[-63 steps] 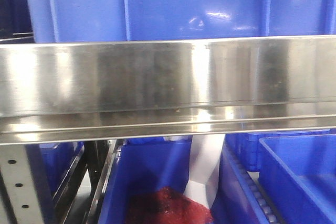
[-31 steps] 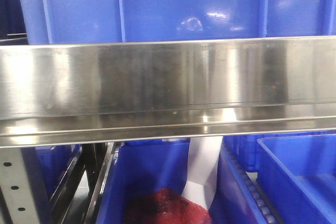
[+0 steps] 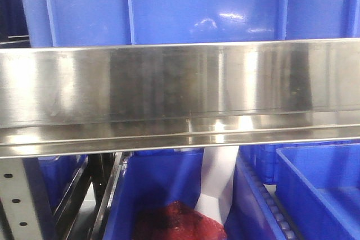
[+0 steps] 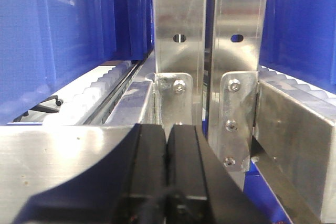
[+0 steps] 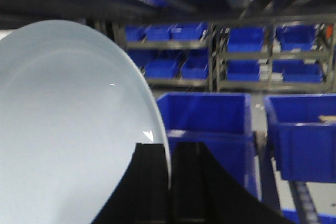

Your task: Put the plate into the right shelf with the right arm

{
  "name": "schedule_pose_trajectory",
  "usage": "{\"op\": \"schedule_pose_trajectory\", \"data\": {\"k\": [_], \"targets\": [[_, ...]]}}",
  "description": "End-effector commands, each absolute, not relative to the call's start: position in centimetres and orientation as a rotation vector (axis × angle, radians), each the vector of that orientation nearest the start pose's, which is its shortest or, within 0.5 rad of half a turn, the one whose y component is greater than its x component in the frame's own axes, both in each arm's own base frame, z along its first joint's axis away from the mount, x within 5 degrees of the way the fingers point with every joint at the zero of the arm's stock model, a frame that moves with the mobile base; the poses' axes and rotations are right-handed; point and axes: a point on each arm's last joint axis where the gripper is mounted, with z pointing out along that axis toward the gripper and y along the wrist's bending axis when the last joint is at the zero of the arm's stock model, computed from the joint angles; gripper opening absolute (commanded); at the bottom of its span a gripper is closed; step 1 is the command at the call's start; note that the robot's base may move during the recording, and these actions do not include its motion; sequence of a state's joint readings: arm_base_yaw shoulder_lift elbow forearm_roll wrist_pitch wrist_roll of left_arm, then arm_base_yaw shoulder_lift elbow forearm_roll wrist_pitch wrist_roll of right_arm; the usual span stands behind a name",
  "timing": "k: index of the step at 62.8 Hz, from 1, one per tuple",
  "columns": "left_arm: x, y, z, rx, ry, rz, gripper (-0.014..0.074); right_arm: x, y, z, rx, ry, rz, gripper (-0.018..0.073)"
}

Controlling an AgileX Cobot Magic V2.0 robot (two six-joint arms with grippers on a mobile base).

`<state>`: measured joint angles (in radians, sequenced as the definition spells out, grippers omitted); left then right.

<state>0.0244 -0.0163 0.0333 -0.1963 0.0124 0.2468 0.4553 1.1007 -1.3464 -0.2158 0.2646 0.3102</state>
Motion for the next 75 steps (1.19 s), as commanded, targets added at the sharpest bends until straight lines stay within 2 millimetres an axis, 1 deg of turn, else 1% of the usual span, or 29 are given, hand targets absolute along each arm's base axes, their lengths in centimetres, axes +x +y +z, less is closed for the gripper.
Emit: {"op": "schedule_pose_trajectory", "data": {"k": [1, 6, 7, 8, 14, 28, 35, 43, 55, 57, 61, 64, 65, 67, 72, 73, 75], "targets": [[5.5, 0.2, 20.7, 0.008, 1.425, 0.064, -0.0047, 21.5, 11.2, 52.2, -0.289, 1.377, 0.407, 0.0054], [5.5, 0.2, 20.7, 0.008, 1.425, 0.064, -0.0047, 23.5, 12.9, 51.4, -0.326, 1.425, 0.4, 0.0054], [5.5, 0.2, 20.7, 0.008, 1.425, 0.064, -0.0047, 23.6, 12.9, 51.5, -0.326, 1.426, 0.399, 0.0054], [5.5, 0.2, 20.7, 0.008, 1.425, 0.064, -0.0047, 24.3, 13.3, 51.0, -0.329, 1.454, 0.393, 0.0054], [5.5, 0.2, 20.7, 0.008, 1.425, 0.064, -0.0047, 26.1, 14.2, 49.8, -0.34, 1.519, 0.373, 0.0054], [5.5, 0.2, 20.7, 0.008, 1.425, 0.064, -0.0047, 29.0, 15.6, 46.9, -0.395, 1.611, 0.296, 0.0054], [5.5, 0.2, 20.7, 0.008, 1.425, 0.064, -0.0047, 30.0, 15.9, 45.6, -0.427, 1.656, 0.243, 0.0054], [5.5, 0.2, 20.7, 0.008, 1.425, 0.064, -0.0047, 30.7, 16.2, 44.5, -0.437, 1.705, 0.224, 0.0054], [5.5, 0.2, 20.7, 0.008, 1.425, 0.064, -0.0047, 31.1, 16.4, 43.7, -0.442, 1.752, 0.207, 0.0067], [5.5, 0.2, 20.7, 0.008, 1.425, 0.064, -0.0047, 31.1, 16.4, 43.7, -0.442, 1.753, 0.207, 0.0084], [5.5, 0.2, 20.7, 0.008, 1.425, 0.064, -0.0047, 31.0, 16.3, 43.8, -0.441, 1.757, 0.205, 0.0184], [5.5, 0.2, 20.7, 0.008, 1.425, 0.064, -0.0047, 30.9, 16.2, 43.9, -0.439, 1.757, 0.204, 0.0291], [5.5, 0.2, 20.7, 0.008, 1.425, 0.064, -0.0047, 30.9, 16.2, 43.9, -0.438, 1.758, 0.203, 0.0351], [5.5, 0.2, 20.7, 0.008, 1.425, 0.064, -0.0047, 30.9, 16.2, 44.0, -0.437, 1.759, 0.203, 0.0431], [5.5, 0.2, 20.7, 0.008, 1.425, 0.064, -0.0047, 30.6, 16.0, 44.4, -0.432, 1.759, 0.2, 0.0614], [5.5, 0.2, 20.7, 0.008, 1.425, 0.064, -0.0047, 30.5, 15.9, 44.5, -0.431, 1.759, 0.2, 0.0636], [5.5, 0.2, 20.7, 0.008, 1.425, 0.064, -0.0047, 30.4, 15.8, 44.7, -0.428, 1.757, 0.199, 0.0643]]}}
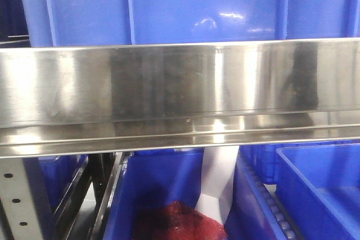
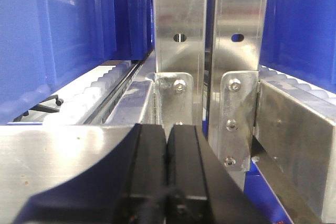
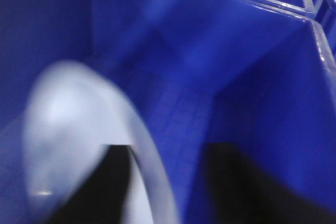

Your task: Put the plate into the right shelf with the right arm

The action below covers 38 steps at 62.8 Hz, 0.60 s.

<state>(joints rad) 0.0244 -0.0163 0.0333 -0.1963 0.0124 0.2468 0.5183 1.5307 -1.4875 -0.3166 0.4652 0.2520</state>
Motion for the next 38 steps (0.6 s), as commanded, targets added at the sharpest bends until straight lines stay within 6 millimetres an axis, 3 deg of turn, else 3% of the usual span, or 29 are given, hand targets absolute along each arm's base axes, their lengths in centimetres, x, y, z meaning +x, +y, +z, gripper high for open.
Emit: {"op": "schedule_pose_trajectory", "data": {"k": [1, 10, 18, 30, 38], "targets": [[5.5, 0.2, 20.7, 0.008, 1.425, 0.064, -0.0047, 30.2, 15.7, 44.9, -0.426, 1.752, 0.2, 0.0638], [5.5, 0.2, 20.7, 0.008, 1.425, 0.064, -0.0047, 28.7, 14.9, 46.6, -0.41, 1.701, 0.215, 0.0593], [5.5, 0.2, 20.7, 0.008, 1.425, 0.064, -0.0047, 26.0, 13.4, 49.1, -0.377, 1.631, 0.24, 0.0509], [5.5, 0.2, 20.7, 0.008, 1.425, 0.064, -0.0047, 21.0, 10.3, 51.8, -0.325, 1.611, 0.246, 0.0253], [5.5, 0.2, 20.7, 0.008, 1.425, 0.064, -0.0047, 17.4, 8.2, 51.9, -0.309, 1.593, 0.248, 0.0077]]}}
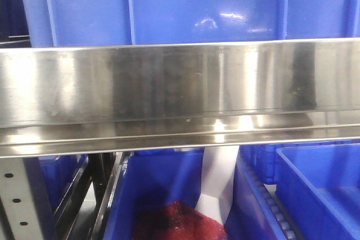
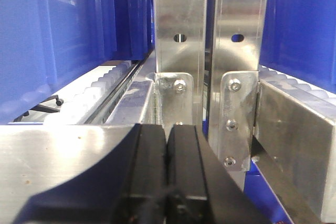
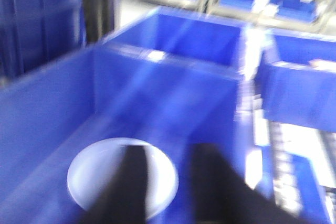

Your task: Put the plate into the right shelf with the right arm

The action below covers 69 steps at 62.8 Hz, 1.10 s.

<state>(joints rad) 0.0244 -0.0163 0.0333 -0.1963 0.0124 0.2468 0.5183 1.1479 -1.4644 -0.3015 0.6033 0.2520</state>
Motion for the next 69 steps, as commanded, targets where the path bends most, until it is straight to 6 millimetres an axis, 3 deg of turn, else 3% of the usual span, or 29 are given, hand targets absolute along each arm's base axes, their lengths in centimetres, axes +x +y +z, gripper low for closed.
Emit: {"op": "schedule_pose_trajectory", "data": {"k": [1, 7, 18, 36, 51, 69], "targets": [[5.5, 0.2, 20.7, 0.008, 1.425, 0.064, -0.0047, 17.0, 8.0, 51.8, -0.308, 1.589, 0.249, 0.0062], [5.5, 0.2, 20.7, 0.008, 1.425, 0.064, -0.0047, 14.4, 6.5, 50.9, -0.304, 1.568, 0.255, 0.0056], [5.5, 0.2, 20.7, 0.008, 1.425, 0.064, -0.0047, 9.6, 3.8, 47.0, -0.303, 1.557, 0.258, 0.0056], [5.5, 0.2, 20.7, 0.008, 1.425, 0.064, -0.0047, 4.1, 0.6, 40.1, -0.293, 1.528, 0.265, 0.0056], [5.5, 0.2, 20.7, 0.008, 1.425, 0.064, -0.0047, 2.2, -0.5, 36.9, -0.282, 1.508, 0.268, 0.0056], [5.5, 0.2, 20.7, 0.008, 1.425, 0.064, -0.0047, 2.2, -0.5, 36.3, -0.282, 1.547, 0.257, 0.0056]]}}
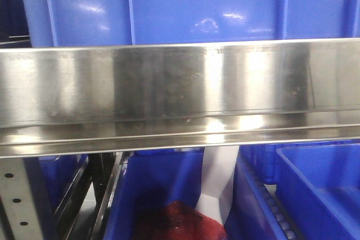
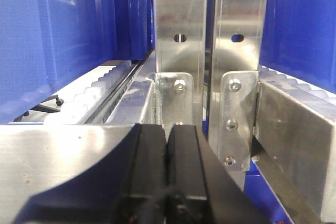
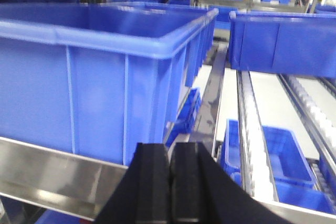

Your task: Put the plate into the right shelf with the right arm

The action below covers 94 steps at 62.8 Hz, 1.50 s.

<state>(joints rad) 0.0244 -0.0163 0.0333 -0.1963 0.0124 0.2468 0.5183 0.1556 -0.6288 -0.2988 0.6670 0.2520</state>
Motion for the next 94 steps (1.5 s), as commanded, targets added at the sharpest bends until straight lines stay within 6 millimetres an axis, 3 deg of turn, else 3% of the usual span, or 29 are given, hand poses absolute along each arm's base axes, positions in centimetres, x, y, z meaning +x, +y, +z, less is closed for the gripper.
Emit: {"op": "schedule_pose_trajectory", "data": {"k": [1, 26, 39, 48, 71, 94], "targets": [[5.5, 0.2, 20.7, 0.008, 1.425, 0.064, -0.0047, 2.2, -0.5, 36.3, -0.282, 1.547, 0.257, 0.0056], [5.5, 0.2, 20.7, 0.008, 1.425, 0.064, -0.0047, 2.8, 0.1, 35.8, -0.262, 1.469, 0.182, 0.0056], [5.5, 0.2, 20.7, 0.008, 1.425, 0.064, -0.0047, 4.6, 0.8, 32.5, -0.168, 1.442, 0.106, 0.0056], [5.5, 0.2, 20.7, 0.008, 1.425, 0.064, -0.0047, 5.7, 0.5, 28.8, -0.061, 1.452, 0.067, 0.0056], [5.5, 0.2, 20.7, 0.008, 1.425, 0.064, -0.0047, 5.4, 0.3, 21.1, -0.04, 1.44, 0.04, 0.0056], [5.5, 0.2, 20.7, 0.008, 1.425, 0.064, -0.0047, 5.5, 0.3, 20.8, -0.043, 1.476, 0.041, 0.0056]]}}
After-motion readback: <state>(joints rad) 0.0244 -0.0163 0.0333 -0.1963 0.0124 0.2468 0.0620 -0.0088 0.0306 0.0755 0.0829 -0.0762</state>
